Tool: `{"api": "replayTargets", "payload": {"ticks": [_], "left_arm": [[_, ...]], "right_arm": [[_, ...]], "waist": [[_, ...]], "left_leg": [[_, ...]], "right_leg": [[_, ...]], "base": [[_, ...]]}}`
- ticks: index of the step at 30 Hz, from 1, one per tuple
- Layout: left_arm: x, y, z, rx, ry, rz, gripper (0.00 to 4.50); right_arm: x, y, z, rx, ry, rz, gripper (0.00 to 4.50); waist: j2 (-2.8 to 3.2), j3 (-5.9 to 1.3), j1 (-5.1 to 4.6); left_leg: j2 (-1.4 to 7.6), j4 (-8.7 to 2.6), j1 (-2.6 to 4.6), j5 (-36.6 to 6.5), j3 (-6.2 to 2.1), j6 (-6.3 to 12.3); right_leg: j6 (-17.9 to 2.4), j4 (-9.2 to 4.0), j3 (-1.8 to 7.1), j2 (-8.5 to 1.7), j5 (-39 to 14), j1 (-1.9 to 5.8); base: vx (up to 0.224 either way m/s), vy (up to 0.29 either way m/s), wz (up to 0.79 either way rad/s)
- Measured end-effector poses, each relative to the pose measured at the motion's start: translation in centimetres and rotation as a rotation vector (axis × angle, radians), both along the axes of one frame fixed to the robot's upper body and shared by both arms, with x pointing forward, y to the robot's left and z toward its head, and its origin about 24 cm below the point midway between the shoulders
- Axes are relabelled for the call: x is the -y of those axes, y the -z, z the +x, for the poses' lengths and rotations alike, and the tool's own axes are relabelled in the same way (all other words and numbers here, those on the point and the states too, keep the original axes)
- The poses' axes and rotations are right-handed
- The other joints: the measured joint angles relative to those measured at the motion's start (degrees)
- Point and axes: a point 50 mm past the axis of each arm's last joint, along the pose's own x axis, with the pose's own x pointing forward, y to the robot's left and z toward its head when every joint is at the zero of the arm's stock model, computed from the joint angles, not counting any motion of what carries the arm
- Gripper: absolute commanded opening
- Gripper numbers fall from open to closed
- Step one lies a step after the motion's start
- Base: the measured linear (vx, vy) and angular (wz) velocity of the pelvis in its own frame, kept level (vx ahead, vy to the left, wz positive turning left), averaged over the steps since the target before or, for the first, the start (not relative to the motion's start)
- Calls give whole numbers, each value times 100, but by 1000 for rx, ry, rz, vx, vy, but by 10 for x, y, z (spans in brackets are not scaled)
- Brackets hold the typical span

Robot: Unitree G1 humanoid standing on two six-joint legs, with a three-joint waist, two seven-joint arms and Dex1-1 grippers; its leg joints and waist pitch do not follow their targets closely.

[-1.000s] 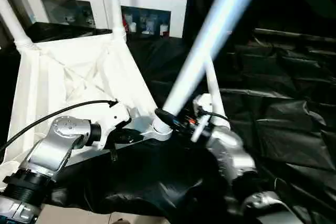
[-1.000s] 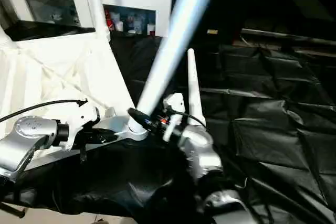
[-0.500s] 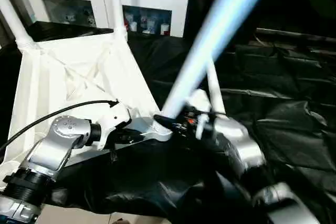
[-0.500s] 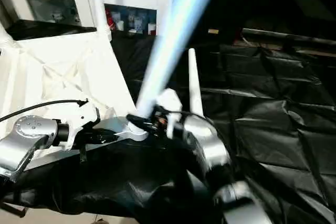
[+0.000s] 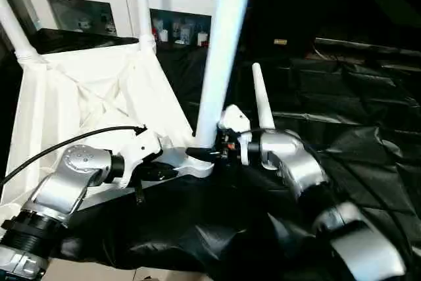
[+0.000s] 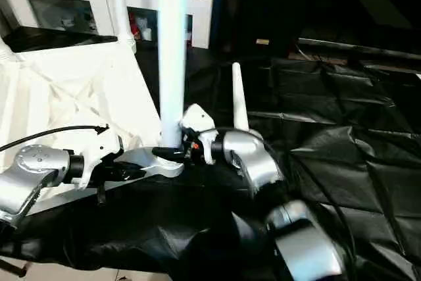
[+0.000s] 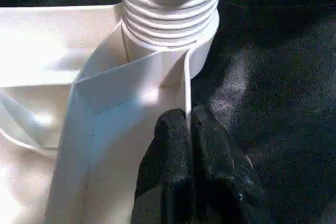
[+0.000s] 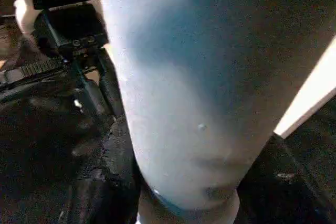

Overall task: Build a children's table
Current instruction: Insert table leg to table base

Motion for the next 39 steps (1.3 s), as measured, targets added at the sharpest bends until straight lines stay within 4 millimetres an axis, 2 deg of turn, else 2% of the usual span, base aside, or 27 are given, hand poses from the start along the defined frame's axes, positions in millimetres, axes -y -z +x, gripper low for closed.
{"api": "replayTargets", "payload": {"ticks": [11, 19, 24, 30, 34, 39], "left_arm": [[-1, -6, -2, -14, 42, 21, 0], [-3, -7, -2, -22, 22, 26, 0], [-8, -9, 3, -5, -94, 31, 0], [3, -10, 12, 9, -246, 44, 0], [19, -11, 19, 22, -368, 45, 0], [56, -11, 25, 44, -515, 35, 0]], "right_arm": [[1, -2, 0, -15, -84, 12, 193], [-2, 1, 0, -6, -52, 35, 193], [-17, 2, 8, -20, 130, 66, 193], [-30, 1, 18, -72, 378, 90, 193], [-36, -2, 26, -78, 530, 82, 193], [-41, -6, 34, -53, 689, 57, 193]], "waist": [[-50, 12, 5], [-72, 25, -15], [-126, 72, -161], [-123, 76, -285], [-115, 81, -299], [-126, 73, -278]], "left_leg": [[0, -46, 2, -1, 14, 1], [1, -56, 15, 0, 15, 0], [0, -87, 51, 8, 4, -15], [-2, -89, 55, 9, -7, -17], [-3, -92, 57, 9, -8, -18], [-8, -109, 50, 7, 1, -19]], "right_leg": [[0, -25, 0, 0, -20, -3], [2, -22, 1, 0, -25, -2], [23, -22, 3, 0, -37, -1], [23, -33, 1, 0, -37, -18], [22, -33, -1, 0, -36, -25], [20, -41, 6, 0, -35, -24]], "base": [[0, 0, 0], [0, 0, 0], [0, 0, 0], [0, 0, 0], [0, 0, 0], [0, 0, 0]]}}
